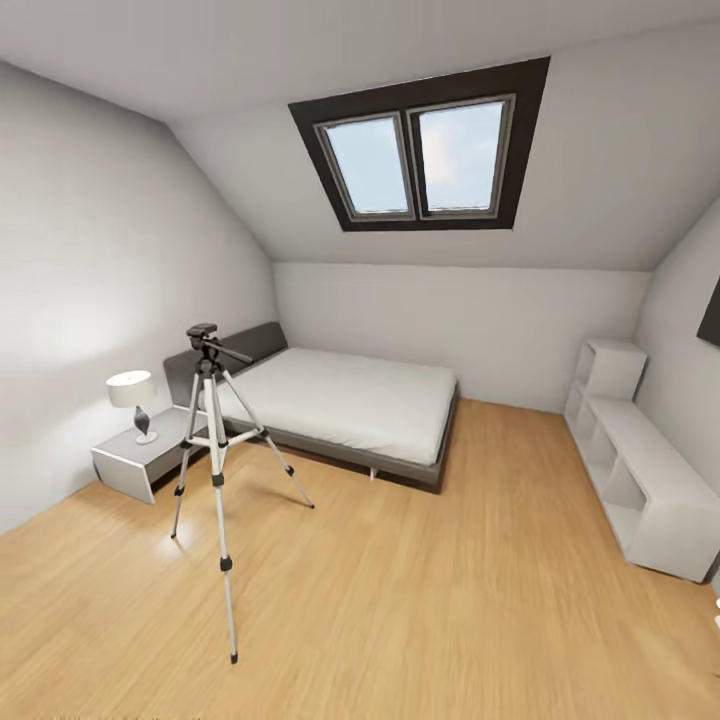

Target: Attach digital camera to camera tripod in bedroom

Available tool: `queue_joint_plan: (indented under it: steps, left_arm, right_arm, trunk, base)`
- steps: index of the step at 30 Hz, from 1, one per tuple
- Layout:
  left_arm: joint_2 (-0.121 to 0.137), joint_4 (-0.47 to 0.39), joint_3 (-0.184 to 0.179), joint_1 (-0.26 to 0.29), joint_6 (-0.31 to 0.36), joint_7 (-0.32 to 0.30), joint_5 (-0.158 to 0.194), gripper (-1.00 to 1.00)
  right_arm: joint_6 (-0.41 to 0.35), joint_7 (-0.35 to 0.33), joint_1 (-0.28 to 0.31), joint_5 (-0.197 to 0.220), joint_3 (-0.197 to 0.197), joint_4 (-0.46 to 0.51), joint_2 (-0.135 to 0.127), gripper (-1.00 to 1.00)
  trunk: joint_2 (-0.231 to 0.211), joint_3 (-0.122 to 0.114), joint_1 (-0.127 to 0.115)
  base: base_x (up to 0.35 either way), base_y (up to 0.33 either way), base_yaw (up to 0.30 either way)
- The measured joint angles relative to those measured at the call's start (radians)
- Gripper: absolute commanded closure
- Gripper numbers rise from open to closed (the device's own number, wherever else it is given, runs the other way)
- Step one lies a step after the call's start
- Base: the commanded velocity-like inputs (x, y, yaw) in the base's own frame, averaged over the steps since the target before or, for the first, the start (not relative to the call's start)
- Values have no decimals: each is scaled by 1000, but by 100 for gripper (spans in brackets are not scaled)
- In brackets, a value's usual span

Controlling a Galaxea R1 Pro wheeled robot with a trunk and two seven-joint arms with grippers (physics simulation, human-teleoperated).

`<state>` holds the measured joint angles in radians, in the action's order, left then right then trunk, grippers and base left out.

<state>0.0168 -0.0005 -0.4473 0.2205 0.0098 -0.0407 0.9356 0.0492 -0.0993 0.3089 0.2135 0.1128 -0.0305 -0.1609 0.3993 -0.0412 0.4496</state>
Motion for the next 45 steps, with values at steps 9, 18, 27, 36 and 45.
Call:
queue_joint_plan:
  steps: [9, 18, 27, 36, 45]
  left_arm:
    - [0, 0, 0, 0, 0, 0, 0, 100]
    - [0, 0, 0, 0, 0, 0, 1, 100]
    - [0, 1, 0, 0, 0, 0, 1, 100]
    - [1, 1, 0, 0, 0, 0, 1, 100]
    - [0, 1, 0, 0, 0, 0, 0, 100]
  right_arm:
    - [-1, 0, 0, 0, 0, 0, 0, -100]
    - [1, 0, 0, 0, 0, 0, 0, -100]
    - [0, 0, 0, 0, 0, 0, 0, -100]
    - [-12, -3, 0, 0, 1, 0, 2, -100]
    - [-12, -2, 0, 0, 2, 0, 3, -100]
  trunk:
    - [0, -4, 0]
    - [0, -10, 0]
    - [0, -17, 0]
    - [0, -20, 0]
    - [0, -20, 0]
  base:
    - [0, 0, 272]
    - [0, 0, 270]
    - [0, 0, 269]
    - [0, 0, 98]
    - [0, 0, 186]
